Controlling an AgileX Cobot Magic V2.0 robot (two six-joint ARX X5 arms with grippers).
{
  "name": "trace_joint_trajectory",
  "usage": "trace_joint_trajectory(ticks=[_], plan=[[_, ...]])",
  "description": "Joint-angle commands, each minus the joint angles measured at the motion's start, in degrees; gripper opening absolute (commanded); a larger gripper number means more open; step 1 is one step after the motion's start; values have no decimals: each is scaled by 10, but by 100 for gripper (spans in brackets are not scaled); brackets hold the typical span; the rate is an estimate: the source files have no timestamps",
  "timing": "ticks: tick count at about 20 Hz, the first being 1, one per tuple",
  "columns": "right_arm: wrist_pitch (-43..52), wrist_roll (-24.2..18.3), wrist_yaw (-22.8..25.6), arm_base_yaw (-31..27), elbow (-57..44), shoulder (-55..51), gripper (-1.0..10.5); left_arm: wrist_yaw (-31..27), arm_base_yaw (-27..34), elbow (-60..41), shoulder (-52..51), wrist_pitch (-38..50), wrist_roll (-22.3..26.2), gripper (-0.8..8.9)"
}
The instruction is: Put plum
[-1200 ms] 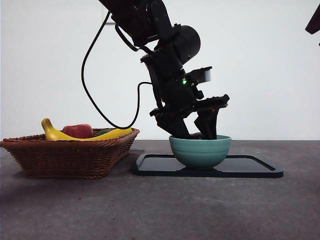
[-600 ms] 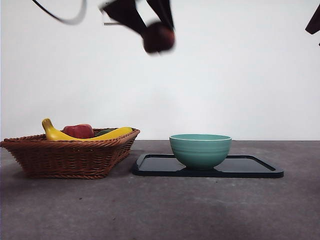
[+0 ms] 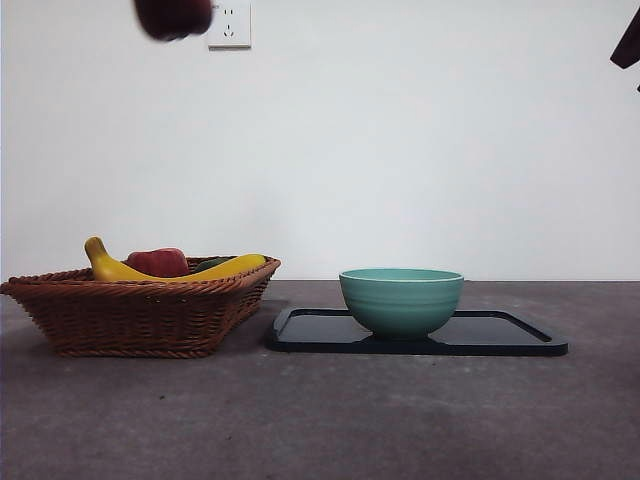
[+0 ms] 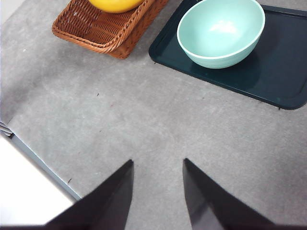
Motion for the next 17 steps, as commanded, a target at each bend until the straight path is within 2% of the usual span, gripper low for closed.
trace_joint_trajectory(ticks=[1, 5, 9, 17], plan=[[5, -7, -1, 3, 3, 3, 165, -1, 18, -84, -33, 65, -5, 244], [5, -7, -1, 3, 3, 3, 165, -1, 37, -209, -43, 184, -4, 244], [5, -7, -1, 3, 3, 3, 165, -1, 43, -291, -5, 283, 2, 244], [5, -7, -1, 3, 3, 3, 165, -1, 65, -301, 150, 382, 16, 244]])
